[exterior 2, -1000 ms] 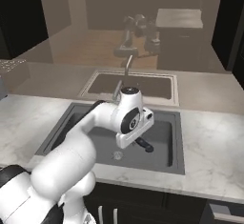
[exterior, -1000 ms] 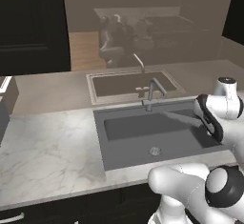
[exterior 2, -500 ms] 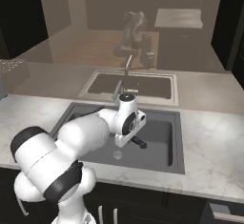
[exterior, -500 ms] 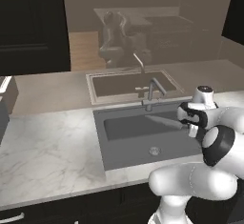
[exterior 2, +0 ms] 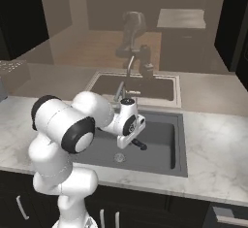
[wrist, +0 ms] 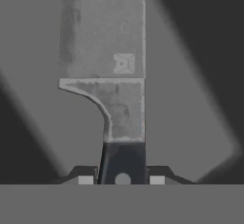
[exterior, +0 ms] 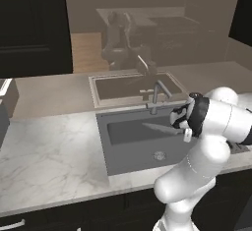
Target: Move the cutting board and knife to the sink. Then move spray from the cabinet to the counter.
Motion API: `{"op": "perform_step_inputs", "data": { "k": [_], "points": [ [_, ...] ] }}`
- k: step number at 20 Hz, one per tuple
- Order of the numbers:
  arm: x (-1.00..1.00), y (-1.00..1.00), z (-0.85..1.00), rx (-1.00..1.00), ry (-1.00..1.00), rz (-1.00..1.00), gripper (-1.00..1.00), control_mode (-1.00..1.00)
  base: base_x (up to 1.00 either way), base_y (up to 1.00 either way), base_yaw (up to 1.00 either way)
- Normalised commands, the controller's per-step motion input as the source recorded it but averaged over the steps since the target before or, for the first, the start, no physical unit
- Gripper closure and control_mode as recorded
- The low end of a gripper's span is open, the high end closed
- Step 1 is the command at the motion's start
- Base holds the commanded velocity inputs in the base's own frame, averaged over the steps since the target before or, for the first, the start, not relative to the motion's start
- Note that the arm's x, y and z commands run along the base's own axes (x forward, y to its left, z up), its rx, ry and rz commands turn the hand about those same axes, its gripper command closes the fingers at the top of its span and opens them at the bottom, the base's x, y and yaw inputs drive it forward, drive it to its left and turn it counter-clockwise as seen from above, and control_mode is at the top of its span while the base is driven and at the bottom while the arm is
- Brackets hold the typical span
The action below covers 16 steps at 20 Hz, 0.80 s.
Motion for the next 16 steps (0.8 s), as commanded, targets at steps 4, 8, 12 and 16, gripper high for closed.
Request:
{"op": "perform_step_inputs", "data": {
  "k": [4, 8, 12, 16],
  "points": [
    [0.29, 0.00, -0.31, 0.00, -0.01, 0.05, 1.00, -1.00, 0.00, 0.00, 0.00],
    [0.17, -0.01, -0.26, 0.00, -0.02, 0.01, 1.00, -1.00, 0.00, 0.00, 0.00],
    [0.21, 0.00, -0.46, 0.00, 0.00, 0.01, 1.00, -1.00, 0.00, 0.00, 0.00],
    [0.23, 0.00, -0.56, 0.00, 0.00, 0.01, 1.00, -1.00, 0.00, 0.00, 0.00]
  ]
}}
